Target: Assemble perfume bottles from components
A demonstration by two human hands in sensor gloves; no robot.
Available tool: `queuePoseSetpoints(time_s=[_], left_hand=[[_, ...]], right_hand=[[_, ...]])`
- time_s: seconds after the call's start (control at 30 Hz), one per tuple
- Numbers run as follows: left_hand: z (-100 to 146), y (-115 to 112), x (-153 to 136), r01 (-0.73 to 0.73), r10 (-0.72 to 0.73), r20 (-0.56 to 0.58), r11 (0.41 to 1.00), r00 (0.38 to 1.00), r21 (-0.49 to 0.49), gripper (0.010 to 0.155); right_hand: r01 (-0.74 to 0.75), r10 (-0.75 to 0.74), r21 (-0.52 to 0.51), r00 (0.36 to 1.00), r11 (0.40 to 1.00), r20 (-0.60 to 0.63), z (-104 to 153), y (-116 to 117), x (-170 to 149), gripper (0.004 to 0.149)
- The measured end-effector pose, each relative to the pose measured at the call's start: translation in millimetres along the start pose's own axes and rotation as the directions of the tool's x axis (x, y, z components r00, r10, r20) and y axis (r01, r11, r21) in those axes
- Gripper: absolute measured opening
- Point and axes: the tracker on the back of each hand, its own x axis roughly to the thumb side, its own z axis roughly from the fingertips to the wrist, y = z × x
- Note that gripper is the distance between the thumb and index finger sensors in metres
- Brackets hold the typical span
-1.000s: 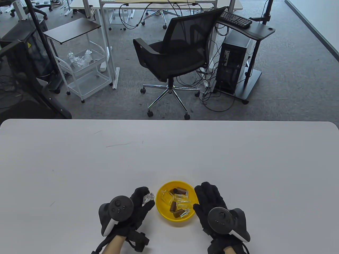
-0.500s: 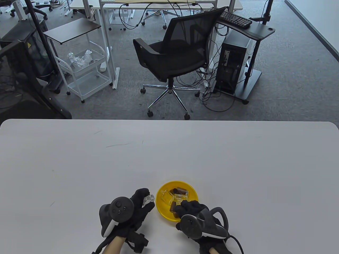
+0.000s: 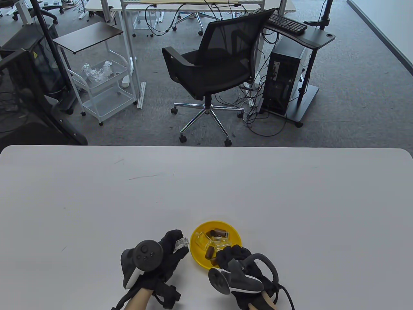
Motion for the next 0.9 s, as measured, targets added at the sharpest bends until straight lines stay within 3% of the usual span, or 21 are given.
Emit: queuePoseSetpoints(time_s=[0.43,0.9], left_hand=[[0.4,0.0,-0.4,0.004,-0.004,-0.002,1.0,1.0,-0.009,0.058],[1.5,-3.1,1.3,0.018,-0.018,0.011,1.0,1.0,-0.022,0.058]], right_hand=[[-0.003,0.002,0.048,1.0,0.999,0.009,-10.4,-6.1,-3.2,0.062],[0.105,-0.105,0.128,0.994,0.986,-0.005,-20.3,-12.0,-12.9,0.061]])
